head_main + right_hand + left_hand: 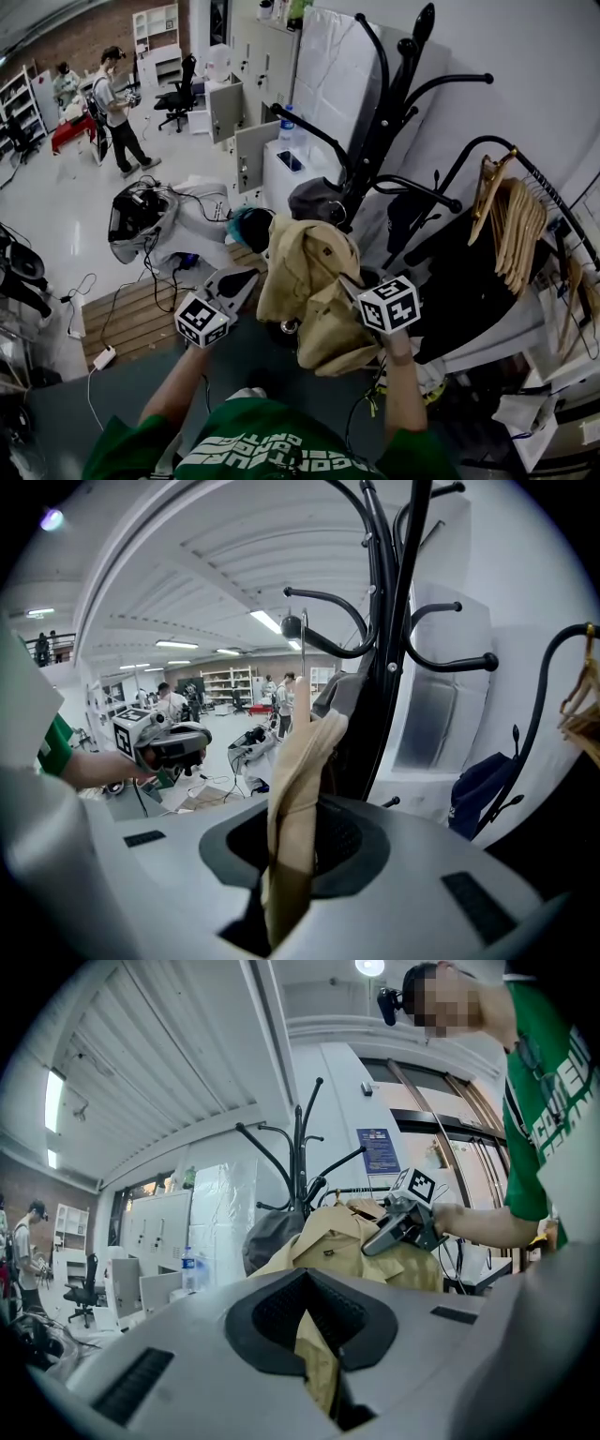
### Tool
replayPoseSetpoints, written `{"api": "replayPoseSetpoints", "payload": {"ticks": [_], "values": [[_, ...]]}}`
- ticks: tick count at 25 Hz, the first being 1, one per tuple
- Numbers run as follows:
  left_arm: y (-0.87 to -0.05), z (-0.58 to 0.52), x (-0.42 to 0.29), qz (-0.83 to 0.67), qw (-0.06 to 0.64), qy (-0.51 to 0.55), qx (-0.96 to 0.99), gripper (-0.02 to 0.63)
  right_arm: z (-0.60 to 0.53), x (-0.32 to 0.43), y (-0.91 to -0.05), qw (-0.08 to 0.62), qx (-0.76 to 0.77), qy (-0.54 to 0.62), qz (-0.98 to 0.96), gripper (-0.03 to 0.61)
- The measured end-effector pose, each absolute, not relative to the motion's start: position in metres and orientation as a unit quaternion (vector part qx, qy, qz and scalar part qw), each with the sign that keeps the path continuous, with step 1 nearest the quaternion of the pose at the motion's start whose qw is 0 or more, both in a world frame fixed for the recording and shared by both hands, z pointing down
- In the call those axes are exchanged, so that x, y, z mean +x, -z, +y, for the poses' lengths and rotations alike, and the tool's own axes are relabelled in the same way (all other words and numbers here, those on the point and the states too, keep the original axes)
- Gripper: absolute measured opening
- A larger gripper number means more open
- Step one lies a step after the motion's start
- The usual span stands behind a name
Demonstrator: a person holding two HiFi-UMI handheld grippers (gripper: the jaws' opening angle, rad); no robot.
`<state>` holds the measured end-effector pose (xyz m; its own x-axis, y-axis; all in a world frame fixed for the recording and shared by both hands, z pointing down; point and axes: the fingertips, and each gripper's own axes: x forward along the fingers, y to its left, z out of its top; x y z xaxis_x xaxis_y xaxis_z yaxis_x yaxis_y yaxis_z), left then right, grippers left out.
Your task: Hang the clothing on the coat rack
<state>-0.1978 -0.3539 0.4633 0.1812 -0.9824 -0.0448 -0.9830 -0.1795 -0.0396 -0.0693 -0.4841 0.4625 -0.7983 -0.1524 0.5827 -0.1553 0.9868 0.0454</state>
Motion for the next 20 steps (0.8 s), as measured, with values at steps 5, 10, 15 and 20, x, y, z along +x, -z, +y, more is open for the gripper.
{"api": "replayPoseSetpoints", "payload": {"ticks": [5, 10, 15, 20], "values": [[-0.463, -0.354, -0.204, 0.642, 0.029, -0.002, -0.766, 0.003, -0.484, -0.073, -0.474, 0.313, 0.077, -0.013, -0.947, 0.072], [-0.465, -0.356, -0.208, 0.641, 0.026, -0.002, -0.767, 0.003, -0.488, -0.072, -0.481, 0.309, 0.082, -0.016, -0.947, 0.072], [-0.469, -0.358, -0.202, 0.635, 0.023, -0.001, -0.772, 0.003, -0.494, -0.073, -0.486, 0.310, 0.090, -0.006, -0.946, 0.072], [-0.470, -0.356, -0.206, 0.635, 0.022, -0.003, -0.772, 0.003, -0.495, -0.073, -0.486, 0.310, 0.099, 0.004, -0.946, 0.077]]}}
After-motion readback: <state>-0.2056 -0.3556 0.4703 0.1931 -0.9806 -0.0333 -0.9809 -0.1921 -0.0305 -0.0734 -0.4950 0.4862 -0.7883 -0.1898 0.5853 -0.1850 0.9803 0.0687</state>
